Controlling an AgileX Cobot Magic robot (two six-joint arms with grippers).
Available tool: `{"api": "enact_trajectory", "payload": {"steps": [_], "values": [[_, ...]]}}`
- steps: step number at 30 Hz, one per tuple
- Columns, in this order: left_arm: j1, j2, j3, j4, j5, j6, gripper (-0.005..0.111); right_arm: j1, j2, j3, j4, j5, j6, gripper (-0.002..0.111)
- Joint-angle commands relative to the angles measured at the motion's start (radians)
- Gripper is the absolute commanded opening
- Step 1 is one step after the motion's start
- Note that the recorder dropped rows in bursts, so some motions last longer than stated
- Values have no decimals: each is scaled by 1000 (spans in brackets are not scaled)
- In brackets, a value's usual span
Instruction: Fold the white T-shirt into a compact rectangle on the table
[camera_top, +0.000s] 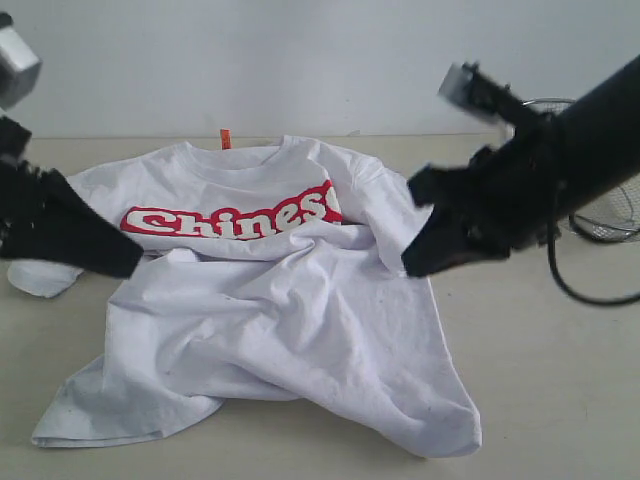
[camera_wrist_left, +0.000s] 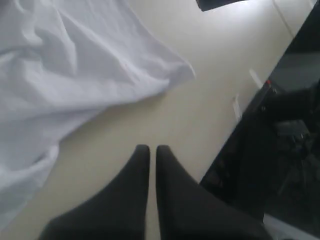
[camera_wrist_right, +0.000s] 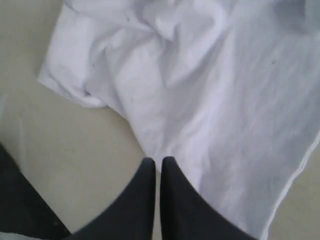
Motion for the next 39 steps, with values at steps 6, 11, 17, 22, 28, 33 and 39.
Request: {"api": "enact_trajectory", "payload": {"steps": [6,11,17,22,28,33,39], "values": [[-103,-6,161,226,-60,-184,5,70,-12,200,-14,-181,-51,0],[-103,-6,210,439,-171,-394,5,70,-12,203,-21,-178,-54,0],[-103,-1,231,429,-321,-396,5,82,-12,203,-10,-191,-70,0],[-103,43,242,427,-381,-396,5,125,-12,203,-6,-198,-70,0],[-103,142,242,427,-408,-396,5,138,-12,203,3,-203,-70,0],[-103,247,242,435,-417,-393,5,138,-12,203,3,-208,-60,0],[-103,365,242,435,-475,-393,5,138,15,203,-69,-293,13,0]]}}
